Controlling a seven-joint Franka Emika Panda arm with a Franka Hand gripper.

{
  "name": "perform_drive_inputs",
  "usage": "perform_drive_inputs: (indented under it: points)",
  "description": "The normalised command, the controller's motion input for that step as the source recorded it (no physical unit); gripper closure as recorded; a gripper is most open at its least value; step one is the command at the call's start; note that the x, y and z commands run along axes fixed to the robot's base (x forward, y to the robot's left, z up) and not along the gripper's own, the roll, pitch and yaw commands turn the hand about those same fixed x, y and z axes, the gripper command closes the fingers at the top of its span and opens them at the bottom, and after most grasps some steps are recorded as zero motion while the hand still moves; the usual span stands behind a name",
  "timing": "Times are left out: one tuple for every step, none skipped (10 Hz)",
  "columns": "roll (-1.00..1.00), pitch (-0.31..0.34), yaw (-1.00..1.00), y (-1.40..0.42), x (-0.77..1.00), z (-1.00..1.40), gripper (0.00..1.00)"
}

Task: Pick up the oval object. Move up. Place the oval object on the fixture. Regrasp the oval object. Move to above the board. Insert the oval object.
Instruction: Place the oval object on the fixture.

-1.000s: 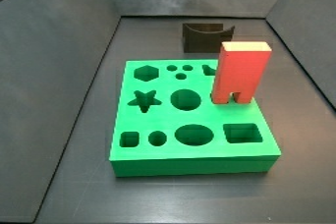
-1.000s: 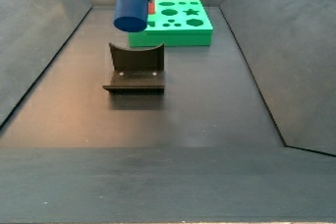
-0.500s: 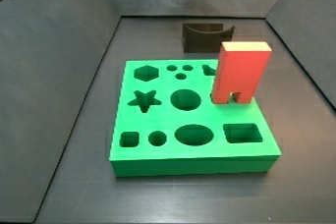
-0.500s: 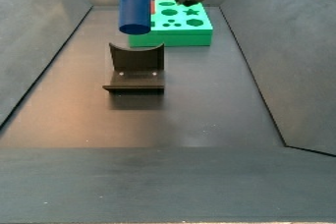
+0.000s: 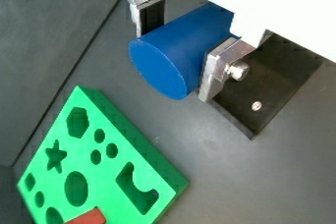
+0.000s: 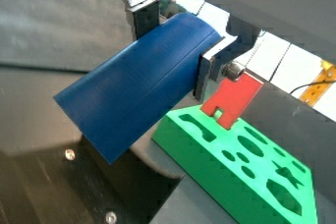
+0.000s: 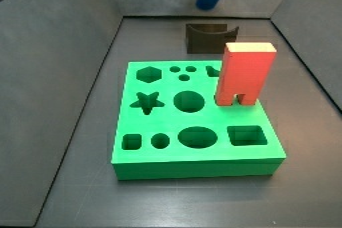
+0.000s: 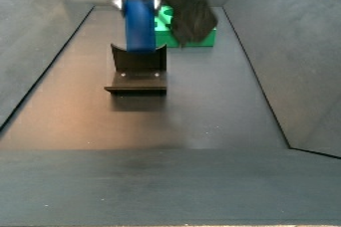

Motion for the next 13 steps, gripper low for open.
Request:
perform_drive_inputs:
  points:
    - [-0.63,0.183,-0.18,0.14,0.17,-1.0,1.0]
    - [-0.46,0.147,-0.2,0.14,0.18,-1.0,1.0]
    - [-0.26,0.097,-0.21,0.14,0.19,-1.0,1.0]
    - [-0.17,0.049,-0.21,0.13,0.19,-1.0,1.0]
    - [-0.16,0.025,-0.2,0.12,0.17,-0.87,1.0]
    - [-0.16,-0.011,-0.17,0.09,0.13,-0.61,1.0]
    - [-0.15,-0.031,-0.15,0.07,0.11,-0.44,1.0]
    - [-0.12,-0.066,-0.11,0.1,0.08,-0.36,1.0]
    - [-0.12,-0.071,-0.1,0.1,0.07,-0.35,1.0]
    - [-0.12,-0.071,-0.06,0.1,0.07,-0.35,1.0]
    - [-0.12,-0.069,-0.04,0.1,0.07,-0.35,1.0]
    - [0.0,0.0,0.0,-0.5,0.0,-0.17,1.0]
    - [0.0,0.0,0.0,0.0,0.0,0.0,0.0]
